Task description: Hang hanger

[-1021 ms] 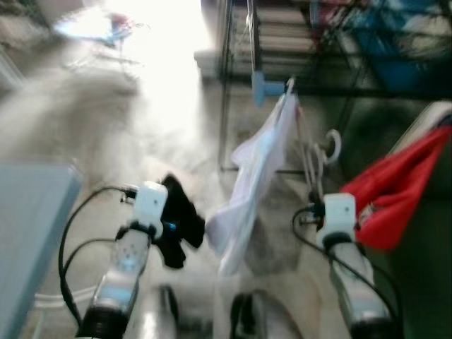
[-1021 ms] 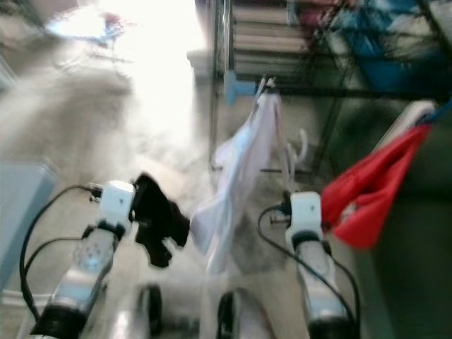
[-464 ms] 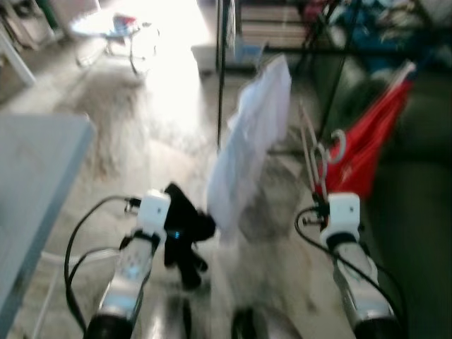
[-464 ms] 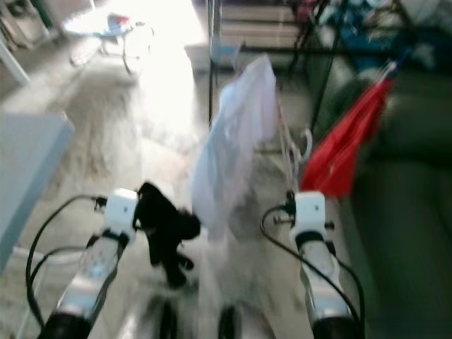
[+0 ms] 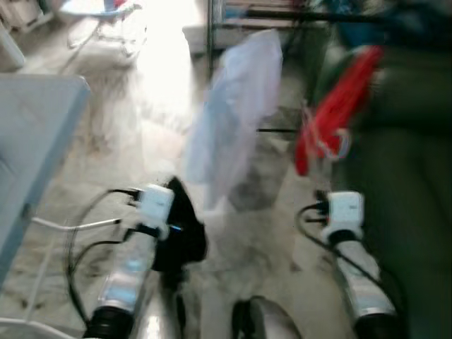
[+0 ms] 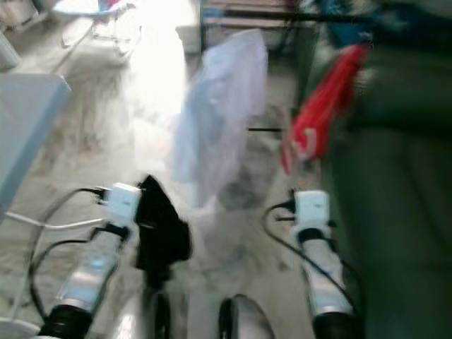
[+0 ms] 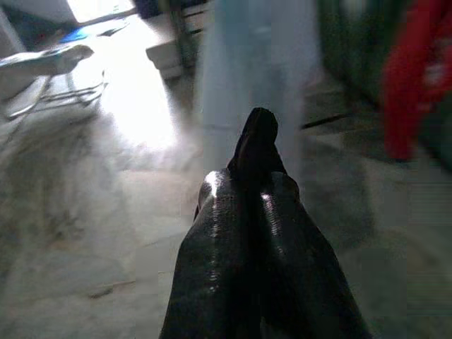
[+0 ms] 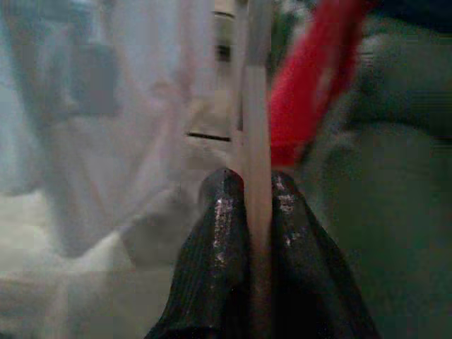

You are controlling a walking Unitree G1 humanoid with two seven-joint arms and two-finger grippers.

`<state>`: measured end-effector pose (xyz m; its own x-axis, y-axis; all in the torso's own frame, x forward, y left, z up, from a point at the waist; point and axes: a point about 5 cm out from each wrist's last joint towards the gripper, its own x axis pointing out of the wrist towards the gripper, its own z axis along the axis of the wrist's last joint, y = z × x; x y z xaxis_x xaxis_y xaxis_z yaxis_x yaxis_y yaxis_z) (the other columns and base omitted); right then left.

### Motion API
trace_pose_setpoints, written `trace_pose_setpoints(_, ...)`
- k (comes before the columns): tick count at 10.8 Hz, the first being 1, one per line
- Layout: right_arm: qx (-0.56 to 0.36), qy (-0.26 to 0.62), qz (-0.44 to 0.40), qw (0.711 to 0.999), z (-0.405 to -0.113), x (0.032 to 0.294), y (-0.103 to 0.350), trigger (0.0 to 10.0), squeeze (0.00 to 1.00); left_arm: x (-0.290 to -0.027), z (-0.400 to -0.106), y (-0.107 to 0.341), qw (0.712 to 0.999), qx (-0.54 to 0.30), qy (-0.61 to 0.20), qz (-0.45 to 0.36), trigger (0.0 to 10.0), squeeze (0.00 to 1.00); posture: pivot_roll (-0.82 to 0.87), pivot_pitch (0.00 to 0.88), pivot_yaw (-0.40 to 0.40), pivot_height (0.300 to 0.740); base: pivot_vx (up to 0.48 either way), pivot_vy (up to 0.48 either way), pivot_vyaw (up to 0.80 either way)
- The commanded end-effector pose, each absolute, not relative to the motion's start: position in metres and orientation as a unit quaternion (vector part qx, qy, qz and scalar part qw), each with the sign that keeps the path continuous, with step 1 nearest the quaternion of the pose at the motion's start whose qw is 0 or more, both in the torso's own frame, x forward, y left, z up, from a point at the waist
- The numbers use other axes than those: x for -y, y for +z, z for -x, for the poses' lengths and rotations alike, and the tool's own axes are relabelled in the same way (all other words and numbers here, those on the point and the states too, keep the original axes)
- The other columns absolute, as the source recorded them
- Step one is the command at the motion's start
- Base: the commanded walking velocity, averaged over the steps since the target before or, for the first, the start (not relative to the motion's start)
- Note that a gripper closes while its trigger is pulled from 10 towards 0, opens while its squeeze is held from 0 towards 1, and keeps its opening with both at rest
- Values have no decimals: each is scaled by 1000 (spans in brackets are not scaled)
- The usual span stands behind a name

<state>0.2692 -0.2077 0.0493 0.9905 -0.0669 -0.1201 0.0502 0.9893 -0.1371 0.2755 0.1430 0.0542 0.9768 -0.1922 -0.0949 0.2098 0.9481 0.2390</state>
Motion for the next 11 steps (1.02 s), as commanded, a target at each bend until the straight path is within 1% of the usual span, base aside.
trace_pose_setpoints(1, -62, -33, 52, 996, -271, 206, 50, 10000, 0, -148, -277, 58, 986, -26, -97, -135, 10000, 0, -12, 135, -64, 740, -334, 0, 0)
trace_pose_setpoints(2, -62, -32, 51, 996, -272, 204, 51, 10000, 0, -147, -278, 58, 986, -24, -97, -135, 10000, 0, -14, 134, -63, 740, -319, 0, 0)
trace_pose_setpoints(4, -64, -29, 57, 996, -274, 204, 51, 10000, 0, -146, -278, 59, 986, -22, -99, -130, 10000, 0, -17, 133, -61, 740, 0, 0, -800)
trace_pose_setpoints(6, -64, -36, 57, 996, -276, 209, 52, 10000, 0, -146, -280, 60, 988, -19, -99, -119, 10000, 0, -18, 132, -63, 740, 0, 0, -800)
trace_pose_setpoints(8, -62, -27, 85, 994, -275, 210, 53, 10000, 0, -146, -281, 60, 992, -37, -95, -75, 10000, 0, -21, 134, -67, 740, 0, 0, -800)
trace_pose_setpoints(10, -72, -43, 86, 993, -276, 216, 51, 10000, 0, -144, -281, 61, 989, -25, -117, -82, 10000, 0, -25, 135, -71, 740, 0, 0, -800)
trace_pose_setpoints(11, -70, -42, 85, 993, -277, 214, 52, 10000, 0, -144, -282, 61, 989, -24, -118, -82, 10000, 0, -25, 135, -71, 740, 0, 0, -800)
